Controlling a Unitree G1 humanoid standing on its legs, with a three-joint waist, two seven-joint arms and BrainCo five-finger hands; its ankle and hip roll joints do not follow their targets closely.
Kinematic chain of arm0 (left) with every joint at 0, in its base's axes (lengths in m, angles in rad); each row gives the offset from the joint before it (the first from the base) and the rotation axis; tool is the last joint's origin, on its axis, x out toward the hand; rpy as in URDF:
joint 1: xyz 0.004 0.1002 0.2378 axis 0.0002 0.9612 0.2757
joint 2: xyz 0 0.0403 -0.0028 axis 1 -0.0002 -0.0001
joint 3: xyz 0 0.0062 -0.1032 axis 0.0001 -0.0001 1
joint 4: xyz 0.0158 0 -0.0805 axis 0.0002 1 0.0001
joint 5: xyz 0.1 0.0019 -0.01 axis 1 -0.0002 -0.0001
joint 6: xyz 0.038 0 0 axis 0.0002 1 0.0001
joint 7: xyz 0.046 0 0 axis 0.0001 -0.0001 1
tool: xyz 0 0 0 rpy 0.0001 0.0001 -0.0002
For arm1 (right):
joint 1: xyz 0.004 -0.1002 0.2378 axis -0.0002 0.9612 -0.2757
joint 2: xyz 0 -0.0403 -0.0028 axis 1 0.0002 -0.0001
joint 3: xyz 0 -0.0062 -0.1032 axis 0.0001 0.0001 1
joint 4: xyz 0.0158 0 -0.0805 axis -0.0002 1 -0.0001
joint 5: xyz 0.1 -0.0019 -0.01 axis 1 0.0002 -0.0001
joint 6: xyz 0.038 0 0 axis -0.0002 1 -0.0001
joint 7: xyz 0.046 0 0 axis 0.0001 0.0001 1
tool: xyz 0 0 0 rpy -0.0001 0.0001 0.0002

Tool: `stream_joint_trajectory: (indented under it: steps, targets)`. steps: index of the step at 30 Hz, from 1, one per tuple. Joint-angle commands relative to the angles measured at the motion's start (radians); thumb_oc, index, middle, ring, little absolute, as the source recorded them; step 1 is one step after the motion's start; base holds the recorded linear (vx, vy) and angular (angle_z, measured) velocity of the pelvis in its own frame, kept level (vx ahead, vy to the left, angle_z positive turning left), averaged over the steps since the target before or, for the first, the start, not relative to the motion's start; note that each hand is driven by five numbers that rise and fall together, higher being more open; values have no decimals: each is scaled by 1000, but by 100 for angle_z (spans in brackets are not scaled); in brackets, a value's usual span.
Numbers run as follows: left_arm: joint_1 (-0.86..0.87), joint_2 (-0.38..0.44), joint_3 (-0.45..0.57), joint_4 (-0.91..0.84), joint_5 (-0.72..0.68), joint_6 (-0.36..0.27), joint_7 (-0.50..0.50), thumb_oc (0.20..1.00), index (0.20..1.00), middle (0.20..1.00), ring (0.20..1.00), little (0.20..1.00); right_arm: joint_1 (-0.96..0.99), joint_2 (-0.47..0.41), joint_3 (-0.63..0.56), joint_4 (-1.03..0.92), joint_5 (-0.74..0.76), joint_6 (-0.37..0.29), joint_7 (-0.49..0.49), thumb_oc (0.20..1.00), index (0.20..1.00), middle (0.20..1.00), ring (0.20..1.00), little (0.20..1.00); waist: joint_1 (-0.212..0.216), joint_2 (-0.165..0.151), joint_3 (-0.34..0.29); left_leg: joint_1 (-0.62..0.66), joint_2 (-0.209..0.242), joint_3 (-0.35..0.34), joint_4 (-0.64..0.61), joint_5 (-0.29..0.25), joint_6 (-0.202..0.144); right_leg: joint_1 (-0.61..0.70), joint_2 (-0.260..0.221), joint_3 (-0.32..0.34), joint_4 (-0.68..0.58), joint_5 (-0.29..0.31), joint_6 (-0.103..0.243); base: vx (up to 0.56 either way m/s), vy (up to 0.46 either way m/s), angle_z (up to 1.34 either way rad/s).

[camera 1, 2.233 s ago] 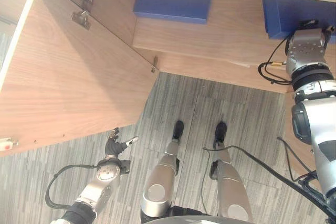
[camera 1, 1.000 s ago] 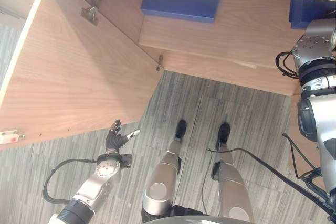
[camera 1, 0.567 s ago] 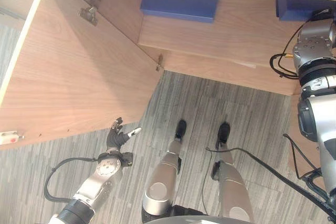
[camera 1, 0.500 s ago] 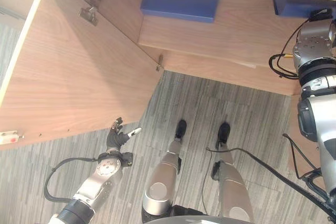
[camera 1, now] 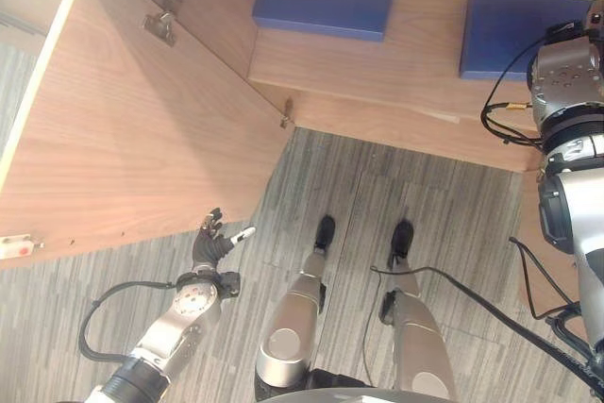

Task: Put the empty folder in the office cabinet

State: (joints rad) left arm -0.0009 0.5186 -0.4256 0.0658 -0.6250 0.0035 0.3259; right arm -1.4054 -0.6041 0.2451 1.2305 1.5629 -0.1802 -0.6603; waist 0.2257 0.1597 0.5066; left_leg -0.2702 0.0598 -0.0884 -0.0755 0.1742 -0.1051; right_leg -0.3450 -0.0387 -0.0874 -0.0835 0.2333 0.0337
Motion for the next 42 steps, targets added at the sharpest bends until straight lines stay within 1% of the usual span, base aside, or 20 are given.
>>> stream_joint_trajectory:
  steps: [1, 4, 6, 7, 8, 9, 10, 12, 13, 14, 16, 17, 18, 19, 20, 21, 22, 23, 32, 42]
  targets:
    - [13, 99, 6, -43, -24, -1, 37, 1000, 1000, 1000, 1000, 1000, -97, -68, 129, 40, 78, 117, -121, 1000, 1000, 1000, 1000, 1000, 10, -46, 3, -8, 55, -12, 86, -84, -49, 34, -83, -71, -4, -157, 49, -17, -35, 0]
    - [5, 103, 12, -47, -27, 10, 43, 1000, 1000, 1000, 1000, 1000, -90, -88, 152, 84, 124, 287, -211, 1000, 1000, 1000, 1000, 1000, 10, -53, 5, -10, 58, -11, 89, -83, -48, 37, -80, -72, -4, -156, 50, -11, -23, 0]
    - [3, 103, 13, -49, -27, 12, 45, 1000, 1000, 1000, 1000, 1000, -89, -91, 156, 91, 129, 309, -214, 1000, 1000, 1000, 1000, 1000, 10, -54, 5, -11, 58, -11, 89, -82, -48, 37, -79, -72, -4, -155, 50, 0, 0, 0]
    - [1, 101, 14, -49, -27, 15, 47, 1000, 1000, 1000, 1000, 1000, -85, -95, 163, 103, 130, 347, -218, 1000, 1000, 1000, 1000, 1000, 11, -56, 5, -12, 58, -11, 89, -80, -48, 36, -78, -73, -4, -155, 51, 0, 0, 0]
    - [-5, 101, 13, -52, -28, 23, 53, 1000, 1000, 1000, 1000, 1000, -72, -100, 176, 121, 71, 443, -220, 1000, 1000, 1000, 1000, 1000, 10, -59, 8, -15, 59, -11, 93, -79, -48, 37, -78, -74, -4, -154, 52, -15, -29, -4]
    - [-6, 100, 14, -53, -26, 27, 52, 1000, 1000, 1000, 1000, 1000, -66, -101, 181, 123, 18, 485, -204, 1000, 1000, 1000, 1000, 1000, 11, -61, 9, -16, 58, -11, 94, -79, -47, 37, -78, -75, -4, -154, 52, -19, -34, -5]
    - [-8, 95, 16, -52, -20, 29, 48, 1000, 1000, 1000, 1000, 1000, -63, -99, 207, 128, -97, 585, -86, 1000, 1000, 1000, 1000, 1000, 13, -62, 13, -16, 58, -9, 93, -79, -46, 38, -76, -74, -4, -154, 53, 0, -23, -3]
    - [-13, 96, 14, -51, -19, 31, 43, 1000, 1000, 1000, 1000, 1000, -67, -92, 238, 133, -213, 633, -20, 1000, 1000, 1000, 1000, 1000, 16, -64, 13, -20, 58, -10, 94, -78, -47, 36, -76, -75, -4, -154, 53, -8, -25, -3]
    - [-10, 94, 20, -49, -14, 29, 23, 1000, 1000, 1000, 1000, 1000, -74, -79, 304, 140, -374, 647, 107, 1000, 1000, 1000, 1000, 1000, 24, -65, 13, -27, 61, -11, 99, -75, -50, 35, -75, -80, -4, -157, 55, -27, -20, -4]
    - [-12, 93, 19, -46, -14, 26, 20, 1000, 1000, 1000, 1000, 1000, -83, -74, 325, 139, -428, 640, 160, 1000, 1000, 1000, 1000, 1000, 25, -68, 13, -37, 58, -11, 100, -66, -50, 27, -77, -81, -4, -152, 56, 3, -15, -4]
    - [-11, 87, 13, -44, -16, 16, 10, 1000, 1000, 1000, 1000, 1000, -94, -61, 362, 141, -507, 558, 312, 1000, 1000, 1000, 1000, 1000, 28, -67, 13, -45, 63, -10, 104, -67, -51, 23, -75, -83, -4, -155, 57, 0, 0, 0]
    - [-11, 87, 13, -44, -16, 16, 10, 1000, 1000, 1000, 1000, 1000, -94, -61, 362, 141, -507, 558, 312, 1000, 1000, 1000, 1000, 1000, 28, -67, 13, -45, 63, -10, 104, -67, -51, 23, -75, -83, -4, -155, 57, -7, 19, 3]
    - [-10, 90, 15, -53, -22, 15, 5, 1000, 1000, 1000, 1000, 1000, -88, -65, 359, 130, -561, 518, 434, 1000, 1000, 1000, 1000, 1000, 25, -71, 13, -58, 63, -10, 108, -63, -52, 12, -77, -83, -4, -150, 56, 0, 0, 0]
    - [-3, 94, 19, -59, -27, 12, -3, 1000, 1000, 1000, 1000, 1000, -70, -75, 360, 115, -603, 500, 504, 1000, 1000, 1000, 1000, 1000, 22, -73, 13, -66, 66, -7, 111, -62, -54, 8, -77, -84, -4, -148, 57, 0, 0, 0]
    - [-3, 94, 19, -59, -27, 12, -3, 1000, 1000, 1000, 1000, 1000, -70, -75, 360, 115, -603, 500, 504, 1000, 1000, 1000, 1000, 1000, 22, -73, 13, -66, 66, -7, 111, -62, -54, 8, -77, -84, -4, -148, 57, 0, 0, 0]
    - [6, 97, 26, -73, -28, 11, -8, 1000, 1000, 1000, 1000, 1000, -20, -96, 351, 91, -649, 479, 581, 1000, 1000, 1000, 1000, 1000, 14, -78, 13, -72, 69, -3, 109, -66, -55, 0, -77, -86, -4, -146, 57, 0, 0, 0]
    - [10, 101, 29, -77, -29, 7, -11, 1000, 1000, 1000, 1000, 1000, 14, -107, 339, 75, -693, 471, 607, 1000, 1000, 1000, 1000, 1000, 9, -82, 13, -77, 71, -1, 109, -68, -55, -8, -78, -87, -4, -145, 58, 0, 0, 0]
    - [15, 100, 35, -72, -27, -10, -17, 1000, 1000, 1000, 1000, 1000, 64, -121, 338, 61, -714, 465, 628, 200, 200, 200, 200, 200, -1, -87, 13, -84, 74, 7, 99, -71, -53, -22, -75, -85, -4, -144, 58, 0, 0, 0]
    - [-32, 95, 17, -77, -47, -35, 42, 1000, 1000, 1000, 1000, 1000, 128, -109, 289, 78, -815, 446, 549, 200, 200, 200, 200, 200, -21, -98, 13, -126, 69, 11, 115, -96, -44, -61, -81, -72, -4, -138, 65, -2, -2, -5]
    - [-82, 63, 0, -58, -43, -33, 80, 1000, 1000, 1000, 1000, 1000, 120, -80, 290, 102, -820, 398, 482, 200, 200, 200, 200, 200, -25, -94, 13, -141, 63, 9, 115, -98, -41, -76, -83, -71, -4, -135, 64, 0, 0, 0]
